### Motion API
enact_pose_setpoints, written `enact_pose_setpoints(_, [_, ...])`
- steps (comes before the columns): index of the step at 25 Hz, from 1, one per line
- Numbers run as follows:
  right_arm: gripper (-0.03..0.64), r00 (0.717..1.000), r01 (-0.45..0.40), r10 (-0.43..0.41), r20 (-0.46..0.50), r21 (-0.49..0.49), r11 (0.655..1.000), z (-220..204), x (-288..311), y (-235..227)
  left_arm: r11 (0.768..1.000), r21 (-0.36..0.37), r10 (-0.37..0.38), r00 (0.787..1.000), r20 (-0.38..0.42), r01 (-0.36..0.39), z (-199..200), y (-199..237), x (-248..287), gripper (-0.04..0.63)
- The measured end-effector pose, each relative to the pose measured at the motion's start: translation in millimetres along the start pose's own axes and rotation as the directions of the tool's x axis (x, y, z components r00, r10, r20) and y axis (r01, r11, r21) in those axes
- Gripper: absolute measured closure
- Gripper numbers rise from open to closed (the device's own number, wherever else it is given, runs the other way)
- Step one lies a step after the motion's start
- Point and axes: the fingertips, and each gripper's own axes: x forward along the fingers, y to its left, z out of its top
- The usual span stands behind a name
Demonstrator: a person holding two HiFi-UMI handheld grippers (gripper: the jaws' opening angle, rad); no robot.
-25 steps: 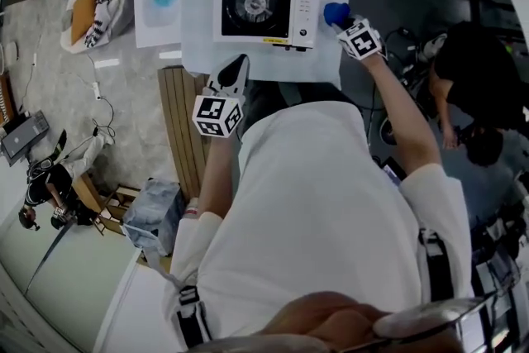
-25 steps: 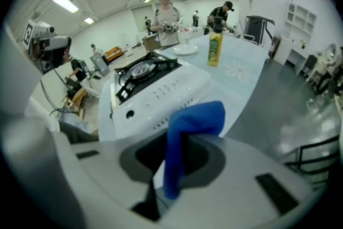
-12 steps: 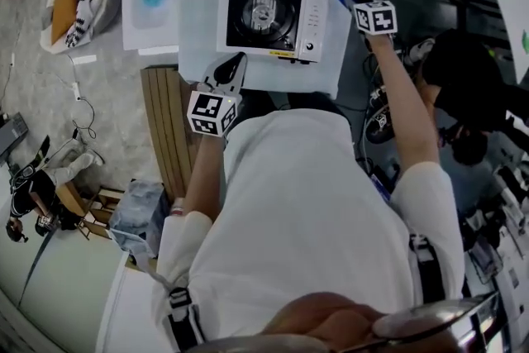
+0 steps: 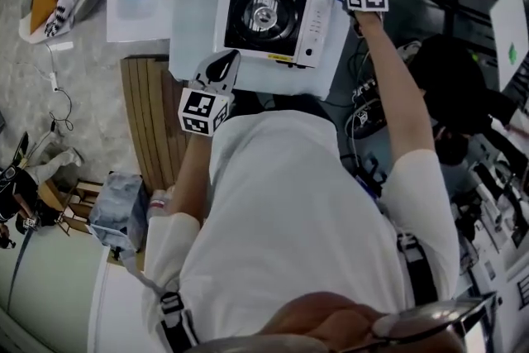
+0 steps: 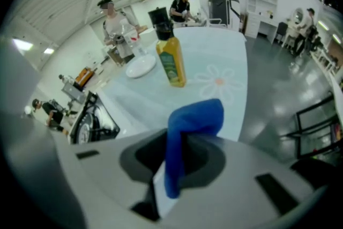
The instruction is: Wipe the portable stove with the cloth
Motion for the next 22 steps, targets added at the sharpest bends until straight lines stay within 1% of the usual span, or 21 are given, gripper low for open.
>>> enact_pose_setpoints(5, [0.541, 0.996, -0.019, 0.023, -0.089, 0.043, 0.999, -2.4, 19.7, 8.1, 1.0, -0.03, 0.009, 1.0, -0.007, -0.009, -7.9, 20.0, -4.5, 0.565])
enact_pose_setpoints(11, [0.543, 0.982, -0.053, 0.068, -0.174, 0.091, 0.994, -1.4, 29.5, 25.6, 0.998, -0.054, 0.021, 1.0, 0.003, -0.021, -5.1, 44.0, -10.0, 0.563])
enact_pose_setpoints(15, [0.543, 0.976, -0.047, 0.068, -0.207, 0.107, 0.993, 1.4, 36.1, 28.2, 0.998, -0.066, 0.022, 1.0, 0.014, -0.021, -2.1, 57.1, -7.9, 0.563])
enact_pose_setpoints(20, [0.543, 0.966, -0.077, 0.113, -0.231, 0.158, 0.984, 5.6, 39.4, 34.6, 0.997, -0.079, 0.014, 1.0, 0.014, -0.013, -6.1, 67.0, -5.3, 0.563])
enact_pose_setpoints(22, [0.543, 0.962, -0.077, 0.122, -0.245, 0.186, 0.979, 5.4, 41.1, 38.5, 0.996, -0.085, 0.014, 1.0, 0.014, -0.013, -7.7, 70.9, -5.8, 0.563])
